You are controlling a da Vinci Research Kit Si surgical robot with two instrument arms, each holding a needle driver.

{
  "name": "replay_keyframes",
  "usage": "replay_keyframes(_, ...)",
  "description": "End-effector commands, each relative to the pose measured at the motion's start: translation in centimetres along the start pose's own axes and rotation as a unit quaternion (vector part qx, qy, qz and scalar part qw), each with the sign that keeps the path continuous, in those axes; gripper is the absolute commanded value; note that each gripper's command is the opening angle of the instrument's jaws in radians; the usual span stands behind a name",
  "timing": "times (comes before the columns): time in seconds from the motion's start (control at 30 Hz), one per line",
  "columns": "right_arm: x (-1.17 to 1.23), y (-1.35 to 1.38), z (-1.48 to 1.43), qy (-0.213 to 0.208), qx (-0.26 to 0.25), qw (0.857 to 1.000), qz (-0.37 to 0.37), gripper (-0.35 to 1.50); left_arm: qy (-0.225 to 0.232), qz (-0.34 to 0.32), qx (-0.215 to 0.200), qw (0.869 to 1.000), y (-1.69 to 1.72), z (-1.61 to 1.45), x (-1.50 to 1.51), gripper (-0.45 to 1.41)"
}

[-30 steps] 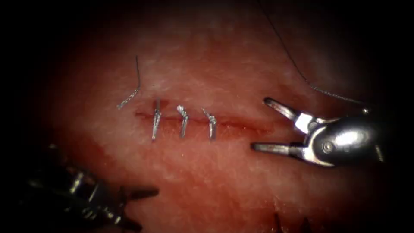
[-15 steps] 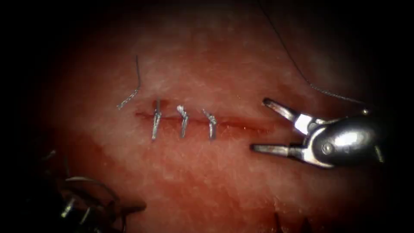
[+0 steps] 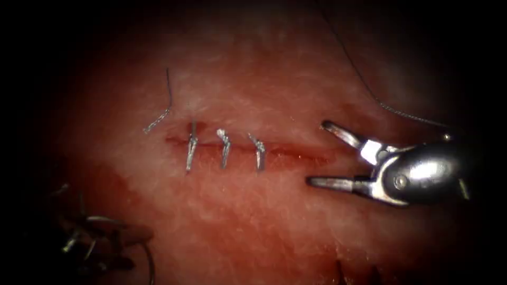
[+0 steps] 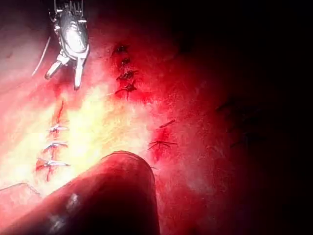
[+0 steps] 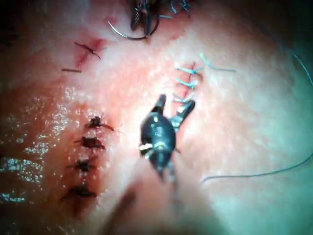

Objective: Wound Closure

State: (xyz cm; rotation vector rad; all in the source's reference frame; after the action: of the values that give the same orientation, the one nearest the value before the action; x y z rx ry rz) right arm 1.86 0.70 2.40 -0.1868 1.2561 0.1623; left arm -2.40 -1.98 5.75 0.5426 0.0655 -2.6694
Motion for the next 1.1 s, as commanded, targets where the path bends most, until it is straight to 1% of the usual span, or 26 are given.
replay_keyframes(0.03,-0.02,-0.11,0.05,0.001,0.001,1.0,0.002,1.46,0.002,0.0,-0.003,1.0,0.1,0.04,0.05,0.14)
replay_keyframes(0.23,-0.02,-0.11,0.05,0.001,0.001,1.0,0.002,1.46,0.01,0.003,-0.007,1.0,0.18,0.25,0.18,0.14)
replay_keyframes(0.5,-0.02,-0.1,0.05,0.001,0.001,1.0,0.002,1.46,0.023,0.012,-0.015,1.0,0.24,0.41,0.31,0.12)
replay_keyframes(0.57,-0.02,-0.1,0.05,0.0,0.001,1.0,0.002,1.46,0.026,0.014,-0.016,0.999,0.23,0.41,0.34,0.02)
replay_keyframes(0.63,-0.03,-0.1,0.05,0.0,0.001,1.0,0.002,1.46,0.026,0.016,-0.016,0.999,0.22,0.41,0.36,-0.28)
replay_keyframes(0.67,-0.03,-0.1,0.05,0.0,0.001,1.0,0.002,1.46,0.026,0.016,-0.016,0.999,0.22,0.41,0.36,-0.28)
replay_keyframes(0.7,-0.03,-0.1,0.05,0.0,0.001,1.0,0.002,1.46,0.028,0.027,-0.019,0.999,0.18,0.39,0.38,-0.45)
replay_keyframes(0.77,-0.03,-0.1,0.05,0.0,0.001,1.0,0.002,1.46,0.029,0.032,-0.02,0.999,0.15,0.37,0.39,-0.45)
replay_keyframes(0.87,-0.03,-0.09,0.06,0.0,0.0,1.0,0.002,1.45,0.035,0.074,-0.021,0.996,-0.04,0.25,0.43,-0.45)
replay_keyframes(0.9,-0.03,-0.09,0.06,0.0,0.0,1.0,0.002,1.45,0.035,0.074,-0.021,0.996,-0.04,0.25,0.43,-0.45)
replay_keyframes(0.97,-0.03,-0.07,0.07,-0.006,-0.006,1.0,0.018,1.43,0.041,0.094,0.006,0.995,-0.27,0.13,0.49,-0.45)
replay_keyframes(1.03,0.03,-0.03,0.07,-0.016,-0.016,0.997,0.067,1.35,0.026,0.139,0.057,0.988,-0.67,-0.03,0.56,-0.45)
replay_keyframes(1.07,0.03,-0.03,0.07,-0.016,-0.016,0.997,0.067,1.35,0.026,0.139,0.057,0.988,-0.67,-0.03,0.56,-0.45)
replay_keyframes(1.1,0.08,0.01,0.06,-0.024,-0.016,0.995,0.093,1.3,0.025,0.157,0.07,0.985,-0.83,-0.07,0.59,-0.45)
